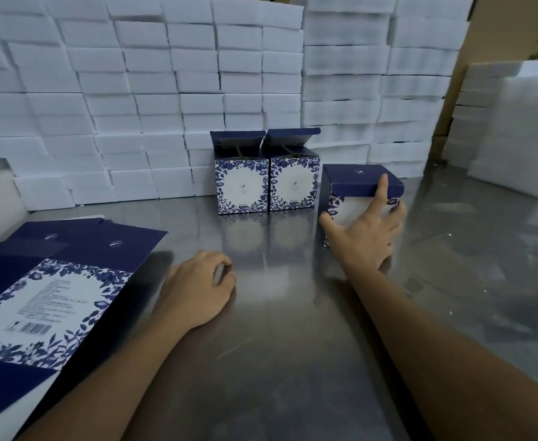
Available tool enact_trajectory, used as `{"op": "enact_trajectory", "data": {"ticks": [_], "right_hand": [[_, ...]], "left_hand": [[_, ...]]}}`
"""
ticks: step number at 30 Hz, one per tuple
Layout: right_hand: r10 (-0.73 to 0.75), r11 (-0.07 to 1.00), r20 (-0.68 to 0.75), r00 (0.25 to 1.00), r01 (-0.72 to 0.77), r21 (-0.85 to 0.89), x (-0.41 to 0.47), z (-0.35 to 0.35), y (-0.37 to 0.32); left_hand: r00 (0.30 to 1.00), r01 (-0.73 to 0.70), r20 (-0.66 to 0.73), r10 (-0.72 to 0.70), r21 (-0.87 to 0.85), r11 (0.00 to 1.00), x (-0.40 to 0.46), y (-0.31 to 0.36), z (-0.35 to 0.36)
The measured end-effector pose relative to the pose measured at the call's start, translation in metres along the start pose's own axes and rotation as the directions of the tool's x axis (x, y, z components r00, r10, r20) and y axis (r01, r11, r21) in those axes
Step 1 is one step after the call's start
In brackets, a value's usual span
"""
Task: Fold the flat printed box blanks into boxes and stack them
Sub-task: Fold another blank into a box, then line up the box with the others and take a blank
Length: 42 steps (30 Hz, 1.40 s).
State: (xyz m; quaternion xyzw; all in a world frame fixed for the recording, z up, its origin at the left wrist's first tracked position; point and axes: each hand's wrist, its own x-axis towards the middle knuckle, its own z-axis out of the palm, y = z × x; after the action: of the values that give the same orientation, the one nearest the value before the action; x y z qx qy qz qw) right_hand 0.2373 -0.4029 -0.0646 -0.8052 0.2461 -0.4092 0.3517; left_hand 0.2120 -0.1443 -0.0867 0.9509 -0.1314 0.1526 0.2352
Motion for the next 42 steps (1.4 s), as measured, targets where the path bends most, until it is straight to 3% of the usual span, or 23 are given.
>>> {"op": "enact_trajectory", "data": {"ticks": [9, 23, 32, 37, 42], "right_hand": [[-0.006, 1.000, -0.018, 1.000, 0.006, -0.026, 0.053, 0.034, 0.018], [-0.098, 0.993, 0.149, 0.984, 0.088, 0.076, 0.094, 0.092, 0.013], [-0.138, 0.987, 0.312, 0.940, 0.156, -0.033, 0.106, 0.113, 0.019], [-0.146, 0.987, 0.314, 0.938, 0.159, -0.016, 0.111, 0.116, 0.024], [-0.172, 0.983, 0.316, 0.933, 0.181, 0.000, 0.110, 0.117, 0.025]], "left_hand": [[0.997, 0.076, -0.014, -0.076, 0.082, 0.994, 0.038, -0.007, 0.014], [0.979, 0.199, -0.008, -0.202, 0.210, 0.957, 0.092, -0.015, 0.036], [0.962, 0.268, 0.010, -0.272, 0.142, 0.953, 0.120, -0.025, 0.042], [0.957, 0.290, -0.006, -0.290, -0.028, 0.957, 0.130, -0.028, 0.039], [0.963, 0.266, -0.032, -0.268, -0.042, 0.963, 0.134, -0.031, 0.042]]}}
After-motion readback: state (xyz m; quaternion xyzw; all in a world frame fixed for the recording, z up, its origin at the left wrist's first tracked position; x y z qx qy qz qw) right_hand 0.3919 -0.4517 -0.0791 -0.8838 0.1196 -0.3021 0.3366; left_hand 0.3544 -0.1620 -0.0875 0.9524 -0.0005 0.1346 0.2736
